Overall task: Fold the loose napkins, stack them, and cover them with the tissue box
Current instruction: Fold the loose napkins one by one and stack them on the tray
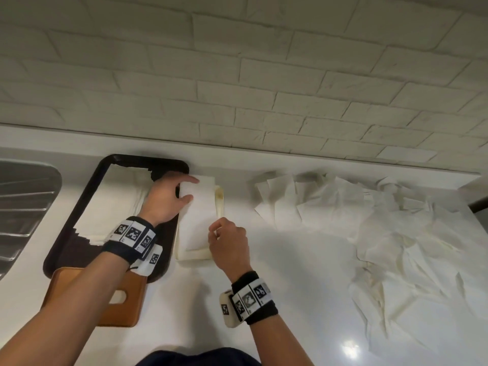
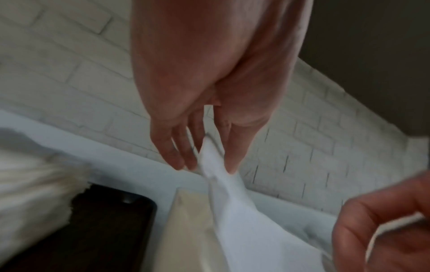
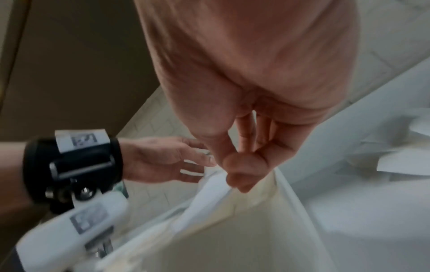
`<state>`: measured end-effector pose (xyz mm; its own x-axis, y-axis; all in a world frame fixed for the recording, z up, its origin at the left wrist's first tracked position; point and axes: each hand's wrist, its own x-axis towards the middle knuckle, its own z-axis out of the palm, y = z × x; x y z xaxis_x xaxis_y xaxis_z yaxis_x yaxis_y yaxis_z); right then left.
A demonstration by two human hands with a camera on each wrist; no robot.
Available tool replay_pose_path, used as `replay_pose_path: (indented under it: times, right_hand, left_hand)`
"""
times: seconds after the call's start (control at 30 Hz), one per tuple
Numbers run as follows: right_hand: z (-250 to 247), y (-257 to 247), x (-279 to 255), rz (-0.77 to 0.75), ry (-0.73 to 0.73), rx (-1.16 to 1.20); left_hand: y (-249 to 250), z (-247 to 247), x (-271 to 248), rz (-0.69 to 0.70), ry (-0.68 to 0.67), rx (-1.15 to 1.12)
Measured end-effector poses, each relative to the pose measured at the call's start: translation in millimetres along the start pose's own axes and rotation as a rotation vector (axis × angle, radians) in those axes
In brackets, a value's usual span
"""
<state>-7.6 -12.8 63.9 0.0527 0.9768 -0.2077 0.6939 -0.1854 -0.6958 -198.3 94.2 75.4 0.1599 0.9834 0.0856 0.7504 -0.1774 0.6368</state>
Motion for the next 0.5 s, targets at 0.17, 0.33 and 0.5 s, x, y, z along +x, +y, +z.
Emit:
replay_pose_path:
  times: [0.17, 0.33, 0.5]
  right_hand:
    - [11, -5, 6, -0.010, -0.077, -0.336]
    - [-3, 0, 16, -0.030, -0.002, -0.312]
    - [-49, 51, 69, -0.040, 0.299, -0.208]
  left_hand:
    - [-1, 14, -6, 0.103, -0.027, 0.269]
    - [6, 42, -20, 0.141, -0.516, 0.598]
    - [4, 55, -27, 0.091, -0.628, 0.723]
